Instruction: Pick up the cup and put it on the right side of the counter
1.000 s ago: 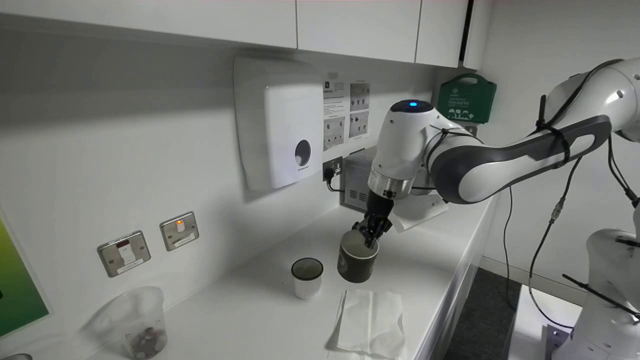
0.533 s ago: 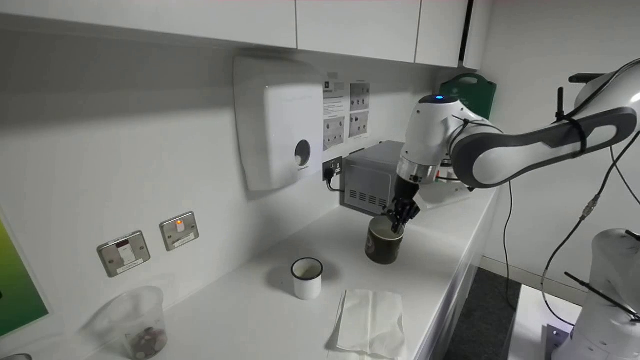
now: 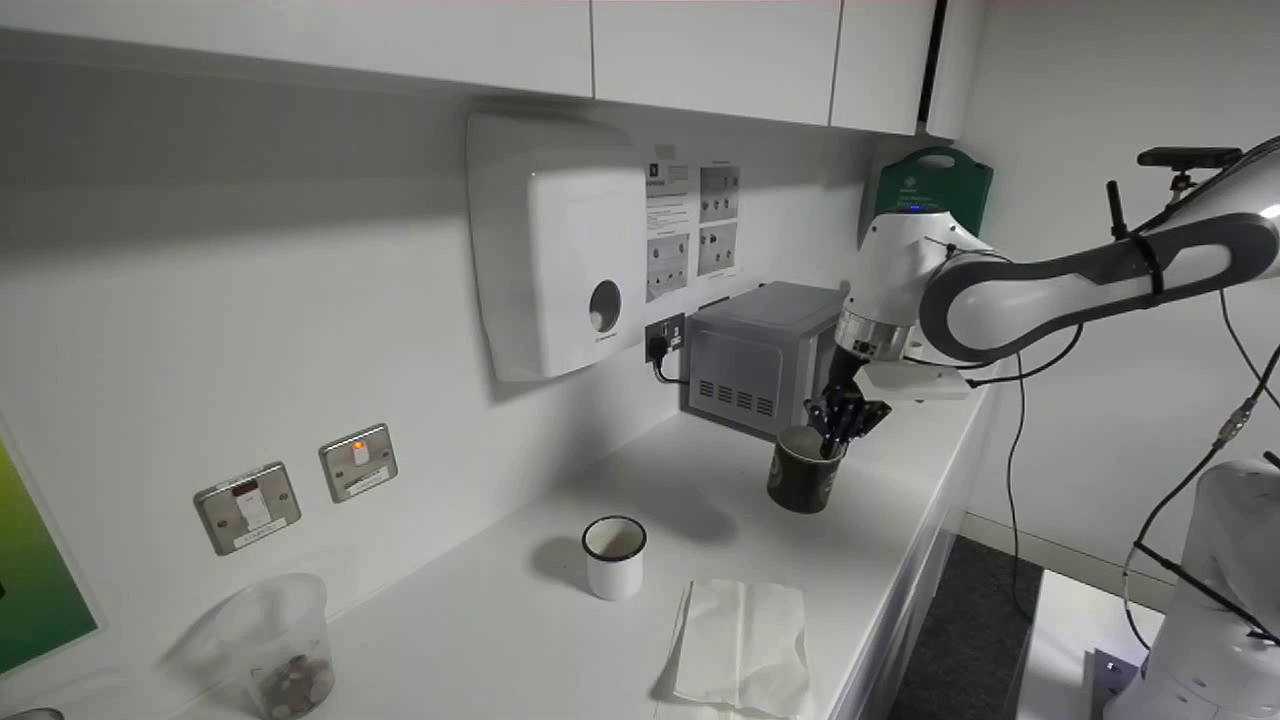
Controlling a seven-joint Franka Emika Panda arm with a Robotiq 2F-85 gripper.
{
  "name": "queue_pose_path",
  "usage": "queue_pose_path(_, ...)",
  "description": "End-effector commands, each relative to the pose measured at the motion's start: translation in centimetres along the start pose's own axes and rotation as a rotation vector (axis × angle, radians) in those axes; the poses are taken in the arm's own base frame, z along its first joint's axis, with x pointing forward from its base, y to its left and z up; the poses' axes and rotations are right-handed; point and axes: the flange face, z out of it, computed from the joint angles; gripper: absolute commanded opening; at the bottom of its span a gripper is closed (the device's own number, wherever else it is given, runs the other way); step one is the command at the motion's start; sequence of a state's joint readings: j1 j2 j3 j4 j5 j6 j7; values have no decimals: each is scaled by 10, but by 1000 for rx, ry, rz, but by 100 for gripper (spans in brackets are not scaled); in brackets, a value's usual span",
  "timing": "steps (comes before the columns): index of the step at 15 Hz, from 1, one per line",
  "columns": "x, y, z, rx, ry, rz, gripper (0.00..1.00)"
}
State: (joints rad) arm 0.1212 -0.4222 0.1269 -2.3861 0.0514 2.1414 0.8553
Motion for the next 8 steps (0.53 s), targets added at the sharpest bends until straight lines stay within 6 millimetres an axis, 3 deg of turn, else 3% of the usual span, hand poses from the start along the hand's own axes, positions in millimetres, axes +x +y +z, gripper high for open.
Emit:
queue_pose_path(1, 2, 5, 0, 13, -3, 19, 9)
queue_pose_path(5, 2, 9, 0, 23, -3, 30, 9)
queue_pose_path(6, 2, 9, 0, 24, -3, 30, 2)
queue_pose_path(8, 2, 5, 3, 14, -6, 36, 2)
